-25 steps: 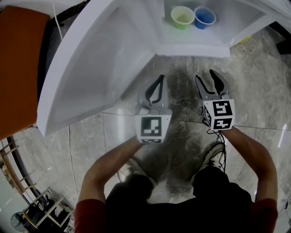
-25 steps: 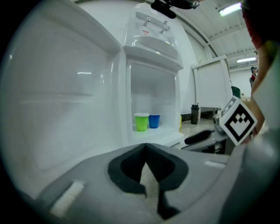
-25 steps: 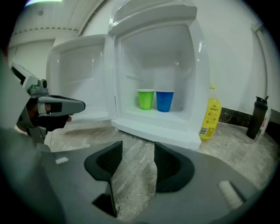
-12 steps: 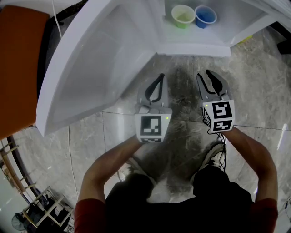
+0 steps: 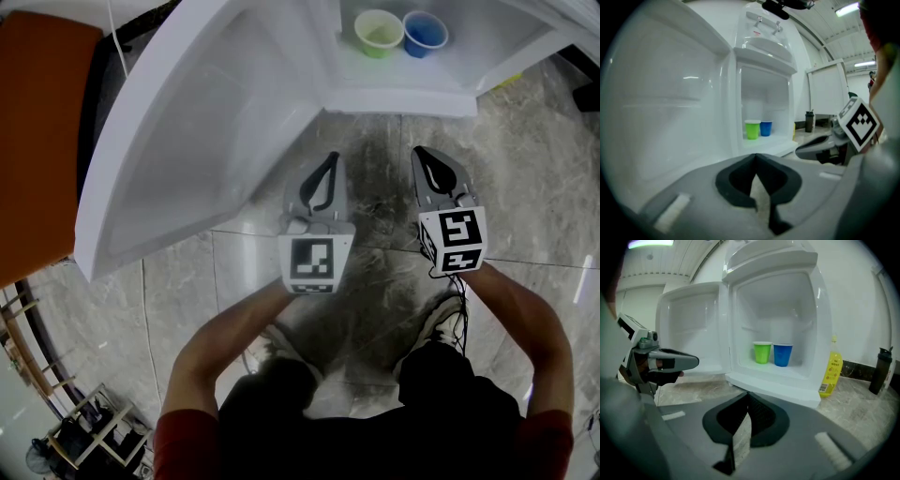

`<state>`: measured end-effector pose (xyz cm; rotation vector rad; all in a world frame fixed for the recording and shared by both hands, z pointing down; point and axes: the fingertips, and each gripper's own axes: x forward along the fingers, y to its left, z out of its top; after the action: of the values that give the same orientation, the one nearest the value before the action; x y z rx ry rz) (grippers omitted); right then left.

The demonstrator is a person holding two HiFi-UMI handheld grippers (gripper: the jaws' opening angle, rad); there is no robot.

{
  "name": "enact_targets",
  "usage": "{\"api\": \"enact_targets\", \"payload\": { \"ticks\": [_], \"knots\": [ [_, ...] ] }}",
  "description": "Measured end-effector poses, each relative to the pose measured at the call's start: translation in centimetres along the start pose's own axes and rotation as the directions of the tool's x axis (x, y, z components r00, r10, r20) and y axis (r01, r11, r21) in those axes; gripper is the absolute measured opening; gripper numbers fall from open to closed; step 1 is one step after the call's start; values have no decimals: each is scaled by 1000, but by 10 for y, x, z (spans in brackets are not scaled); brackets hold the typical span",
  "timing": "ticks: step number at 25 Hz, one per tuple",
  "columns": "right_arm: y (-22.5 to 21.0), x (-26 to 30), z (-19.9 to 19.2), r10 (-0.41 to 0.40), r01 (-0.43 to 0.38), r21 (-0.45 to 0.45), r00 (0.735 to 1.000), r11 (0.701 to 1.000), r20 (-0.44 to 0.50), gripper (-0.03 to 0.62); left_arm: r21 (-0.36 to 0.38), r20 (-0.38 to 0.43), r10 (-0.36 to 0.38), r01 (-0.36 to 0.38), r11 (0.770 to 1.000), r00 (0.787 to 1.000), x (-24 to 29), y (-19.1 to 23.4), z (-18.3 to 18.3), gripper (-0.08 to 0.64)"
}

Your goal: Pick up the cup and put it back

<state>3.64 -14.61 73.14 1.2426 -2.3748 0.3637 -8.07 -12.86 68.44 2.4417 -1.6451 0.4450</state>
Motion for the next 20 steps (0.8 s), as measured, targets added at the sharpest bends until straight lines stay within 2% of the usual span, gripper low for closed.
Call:
{"api": "enact_targets", "payload": {
  "ticks": [16, 18, 20],
  "knots": [
    [-8, 5, -4, -23, 24, 41, 999, 999, -22, 2, -2, 3, -11, 11, 1000, 1000, 7, -1, -2, 0],
    [-8, 4, -4, -28, 30, 52, 999, 998, -34, 2, 10, -26, -27, 27, 1000, 999, 7, -3, -6, 0],
    [-11, -1, -4, -39, 41, 45, 998, 998, -48, 2, 22, -37, -72, 73, 997, 997, 6, -10, -4, 0]
  ]
}}
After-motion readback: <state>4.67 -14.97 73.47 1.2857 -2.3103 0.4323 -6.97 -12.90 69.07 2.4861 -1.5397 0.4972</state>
